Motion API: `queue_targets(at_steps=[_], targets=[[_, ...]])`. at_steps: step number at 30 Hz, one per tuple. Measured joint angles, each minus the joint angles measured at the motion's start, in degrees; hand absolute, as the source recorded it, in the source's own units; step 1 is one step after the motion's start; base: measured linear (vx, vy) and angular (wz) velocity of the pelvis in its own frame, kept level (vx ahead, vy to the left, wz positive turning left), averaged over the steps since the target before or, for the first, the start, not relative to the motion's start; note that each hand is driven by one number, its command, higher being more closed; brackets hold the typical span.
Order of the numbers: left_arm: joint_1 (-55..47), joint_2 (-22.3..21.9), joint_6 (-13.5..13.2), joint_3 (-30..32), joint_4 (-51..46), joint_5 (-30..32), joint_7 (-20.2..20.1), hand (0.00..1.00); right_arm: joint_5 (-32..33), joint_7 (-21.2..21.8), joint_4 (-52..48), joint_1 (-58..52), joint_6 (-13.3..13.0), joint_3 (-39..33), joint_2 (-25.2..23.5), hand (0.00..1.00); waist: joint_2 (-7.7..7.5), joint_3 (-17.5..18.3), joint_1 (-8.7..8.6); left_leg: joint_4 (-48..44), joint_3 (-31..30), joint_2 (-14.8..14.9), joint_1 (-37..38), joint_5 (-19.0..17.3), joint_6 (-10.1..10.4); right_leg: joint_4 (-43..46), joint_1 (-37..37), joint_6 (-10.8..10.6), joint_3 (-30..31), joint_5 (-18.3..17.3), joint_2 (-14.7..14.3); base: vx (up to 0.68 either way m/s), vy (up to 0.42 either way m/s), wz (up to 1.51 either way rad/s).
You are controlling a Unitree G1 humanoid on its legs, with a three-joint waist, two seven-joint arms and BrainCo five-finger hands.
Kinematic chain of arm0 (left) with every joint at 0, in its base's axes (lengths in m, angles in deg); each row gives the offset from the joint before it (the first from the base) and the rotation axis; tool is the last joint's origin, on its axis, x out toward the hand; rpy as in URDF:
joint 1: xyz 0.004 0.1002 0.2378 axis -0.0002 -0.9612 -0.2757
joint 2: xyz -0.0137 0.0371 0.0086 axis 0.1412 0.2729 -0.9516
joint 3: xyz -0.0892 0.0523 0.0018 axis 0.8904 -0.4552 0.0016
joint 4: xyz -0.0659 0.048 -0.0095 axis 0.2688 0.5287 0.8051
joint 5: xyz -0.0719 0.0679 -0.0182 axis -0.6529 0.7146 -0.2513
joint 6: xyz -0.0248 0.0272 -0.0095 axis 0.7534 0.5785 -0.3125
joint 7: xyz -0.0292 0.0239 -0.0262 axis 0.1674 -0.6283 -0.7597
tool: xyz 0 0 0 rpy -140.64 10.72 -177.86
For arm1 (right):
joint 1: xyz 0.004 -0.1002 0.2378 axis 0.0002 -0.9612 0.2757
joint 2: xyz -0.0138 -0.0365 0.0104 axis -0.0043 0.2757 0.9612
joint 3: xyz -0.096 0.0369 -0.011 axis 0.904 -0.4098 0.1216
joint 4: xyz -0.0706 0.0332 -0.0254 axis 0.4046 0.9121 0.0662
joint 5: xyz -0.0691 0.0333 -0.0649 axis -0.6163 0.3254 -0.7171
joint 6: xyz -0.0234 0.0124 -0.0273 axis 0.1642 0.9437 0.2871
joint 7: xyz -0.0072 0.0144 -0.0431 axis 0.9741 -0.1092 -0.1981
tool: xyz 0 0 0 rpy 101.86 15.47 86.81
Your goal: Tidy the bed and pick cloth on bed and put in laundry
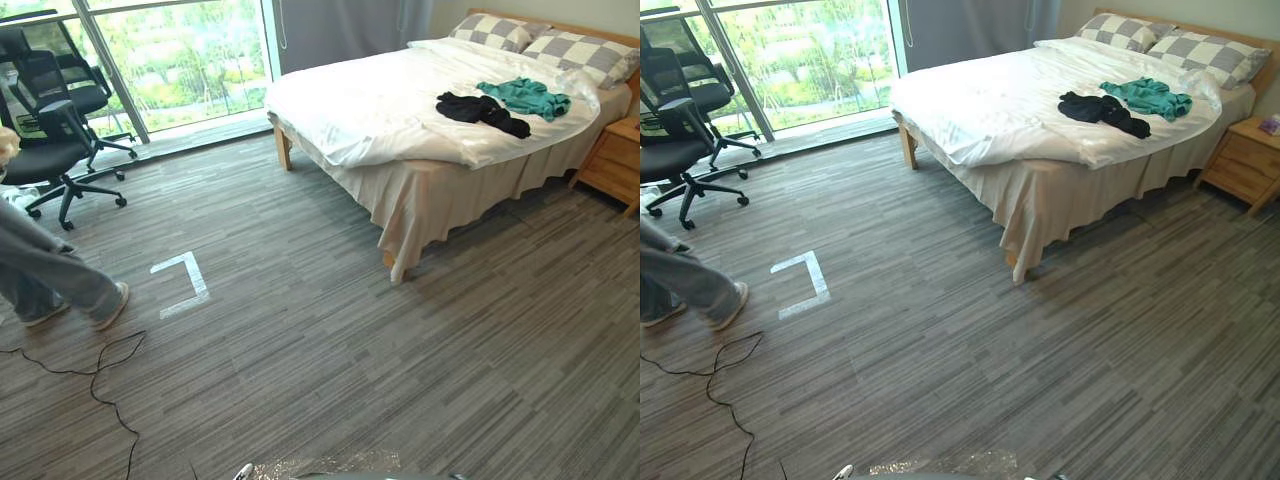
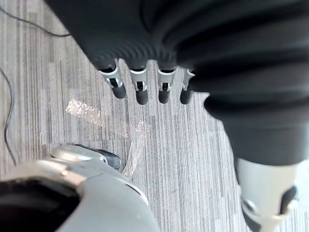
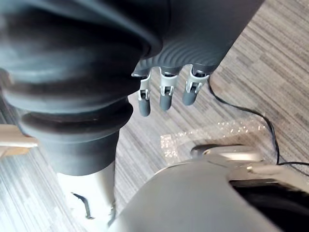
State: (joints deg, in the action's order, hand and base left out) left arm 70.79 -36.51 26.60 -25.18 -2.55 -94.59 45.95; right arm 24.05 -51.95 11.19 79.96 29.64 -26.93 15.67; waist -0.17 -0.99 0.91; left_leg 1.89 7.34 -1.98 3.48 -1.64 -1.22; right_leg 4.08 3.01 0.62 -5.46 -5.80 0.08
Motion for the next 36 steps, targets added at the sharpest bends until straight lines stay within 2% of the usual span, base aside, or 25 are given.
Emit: queue_targets(at_steps=[6, 8, 15, 17, 22, 23, 30, 36], targets=[[0.35, 0.43, 0.06, -0.49, 0.01, 0.56, -1.11, 0.0, 1.01, -0.01, -0.01, 3.8, -0.22, -1.72, -1.5, 0.0, -0.47, -0.52, 0.03, 2.48, 0.11, -0.02, 1.89, 1.48, 2.23, -2.02, 1.89, -0.98, -2.14, 0.58, -0.07, 0.05, -0.03, 0.06], [0.92, 0.71, 0.15, -1.58, 0.03, 1.52, -1.38, 0.0, 1.17, -0.06, -0.01, 5.89, -0.22, -1.7, -3.32, 0.0, -0.32, -0.95, 0.36, 3.31, 0.07, 0.02, 2.08, 2.05, 3.02, -2.27, 1.92, -1.15, -2.25, 0.69, -0.12, -0.02, -0.028, 0.07], [1.51, 1.13, 1.42, -3.88, -0.01, 5.16, -1.47, 0.0, 1.23, -0.17, -0.09, 7.8, 0.15, -1.68, -4.56, 0.0, -0.17, -2.04, 0.23, 3.41, 0.66, 0.03, 2.39, 2.05, 2.99, -2.43, 1.95, -1.08, -2.23, 0.74, -0.12, -0.06, -0.013, 0.0], [2.02, 1.29, 2.14, -4.52, 0.04, 6.71, -1.47, 0.0, 1.23, -0.3, -0.1, 8.03, 0.13, -1.69, -4.56, 0.0, -0.03, -2.38, 0.1, 3.55, 0.92, 0.03, 2.56, 2.14, 2.83, -2.78, 2.15, -0.37, -2.18, 1.18, -0.14, -0.08, -0.007, -0.02], [2.36, 1.7, 3.09, -5.92, -0.06, 8.01, -1.41, 0.0, 2.21, -0.58, -0.13, 8.02, 0.05, -1.6, -4.64, 0.0, -0.07, -2.43, 0.14, 3.88, 1.79, 0.22, 2.42, 2.24, 2.25, -3.34, 2.0, -0.17, -1.58, 1.38, -0.37, -0.06, -0.01, -0.06], [2.37, 1.7, 3.1, -5.92, -0.1, 8.02, -1.41, 0.0, 2.41, -0.67, -0.22, 8.02, 0.02, -1.52, -4.67, 0.0, -0.07, -2.46, 0.18, 3.89, 2.45, 0.42, 2.25, 2.14, 1.59, -3.32, 1.69, -0.12, -1.03, 1.42, -0.58, -0.02, -0.014, -0.23], [2.35, 1.89, 1.13, -5.99, -0.23, 7.91, -2.58, 0.0, 2.41, -1.99, -1.29, 7.44, -0.82, -1.55, -4.94, 0.0, -0.46, -3.17, 0.11, 3.88, 5.0, 1.14, 1.77, 1.65, 0.73, -3.26, 0.69, 0.01, 0.75, 1.55, -1.22, 0.03, -0.024, -0.2], [2.33, 2.15, -0.77, -5.96, -0.23, 7.77, -3.18, 0.0, -0.29, -3.92, -2.99, 7.09, 1.89, -4.64, -6.37, 0.0, -1.16, -3.81, 0.22, 3.88, 8.17, 1.11, 2.55, 1.64, 0.72, -3.54, 1.33, 0.39, 0.92, 1.81, -1.16, 0.08, -0.021, -0.11]])
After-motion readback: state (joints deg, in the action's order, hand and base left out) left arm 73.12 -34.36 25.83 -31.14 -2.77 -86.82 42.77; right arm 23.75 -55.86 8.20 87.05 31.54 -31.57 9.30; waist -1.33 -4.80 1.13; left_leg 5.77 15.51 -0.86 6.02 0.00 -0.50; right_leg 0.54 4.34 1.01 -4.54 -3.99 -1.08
